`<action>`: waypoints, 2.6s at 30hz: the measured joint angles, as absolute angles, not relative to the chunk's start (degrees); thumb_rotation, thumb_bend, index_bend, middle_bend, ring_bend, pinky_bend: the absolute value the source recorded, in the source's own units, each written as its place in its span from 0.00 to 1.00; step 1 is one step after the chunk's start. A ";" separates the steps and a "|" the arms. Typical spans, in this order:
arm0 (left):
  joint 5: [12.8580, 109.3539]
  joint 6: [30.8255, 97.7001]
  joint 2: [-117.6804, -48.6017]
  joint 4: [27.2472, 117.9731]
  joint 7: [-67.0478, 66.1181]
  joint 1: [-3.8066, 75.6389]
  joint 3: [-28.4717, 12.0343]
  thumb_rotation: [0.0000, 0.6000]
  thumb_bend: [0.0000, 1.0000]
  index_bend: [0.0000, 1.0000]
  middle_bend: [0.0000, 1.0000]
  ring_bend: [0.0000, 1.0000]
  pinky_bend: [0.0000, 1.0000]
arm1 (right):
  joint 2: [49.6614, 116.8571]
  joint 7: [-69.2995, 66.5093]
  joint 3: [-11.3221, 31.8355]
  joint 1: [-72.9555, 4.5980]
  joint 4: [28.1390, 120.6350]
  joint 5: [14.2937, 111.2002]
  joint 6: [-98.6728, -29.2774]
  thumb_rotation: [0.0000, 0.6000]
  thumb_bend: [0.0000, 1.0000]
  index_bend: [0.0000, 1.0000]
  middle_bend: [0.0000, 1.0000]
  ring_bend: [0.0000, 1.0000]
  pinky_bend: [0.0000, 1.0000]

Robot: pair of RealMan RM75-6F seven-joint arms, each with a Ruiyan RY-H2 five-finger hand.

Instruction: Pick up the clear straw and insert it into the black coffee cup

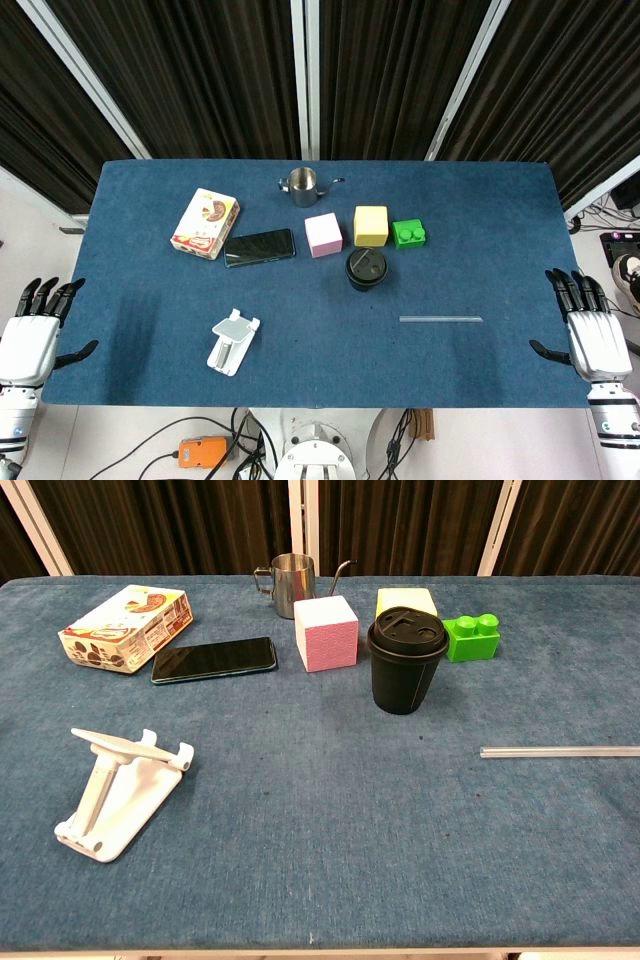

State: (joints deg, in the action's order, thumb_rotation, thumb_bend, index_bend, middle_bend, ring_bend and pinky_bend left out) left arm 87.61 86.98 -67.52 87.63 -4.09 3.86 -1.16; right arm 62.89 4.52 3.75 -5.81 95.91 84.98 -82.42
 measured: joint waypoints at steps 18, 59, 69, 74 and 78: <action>88.43 87.93 -68.00 86.63 -3.20 3.63 -1.13 1.00 0.08 0.12 0.17 0.07 0.00 | 73.46 16.72 4.60 -14.09 96.70 82.80 -70.36 1.00 0.33 0.36 0.13 0.03 0.14; 87.21 87.45 -69.48 82.98 -0.88 2.85 -1.11 1.00 0.08 0.12 0.17 0.07 0.00 | 88.01 15.03 4.92 -24.51 80.52 74.28 -58.17 1.00 0.56 0.66 0.15 0.03 0.09; 87.41 87.39 -69.22 83.45 -1.18 3.16 -1.34 1.00 0.08 0.12 0.17 0.07 0.00 | 86.13 -2.41 8.44 -23.71 83.04 79.46 -66.09 1.00 0.64 0.71 0.32 0.21 0.28; 87.43 87.49 -69.00 83.88 -1.53 3.25 -1.50 1.00 0.08 0.12 0.17 0.07 0.00 | 85.52 -18.26 11.57 -23.88 84.64 82.03 -70.33 1.00 0.64 0.73 0.43 0.37 0.46; 87.37 87.46 -68.95 84.04 -1.76 3.29 -1.56 1.00 0.08 0.12 0.17 0.07 0.00 | 86.19 -31.46 14.89 -24.82 85.73 83.03 -73.01 1.00 0.64 0.73 0.48 0.42 0.53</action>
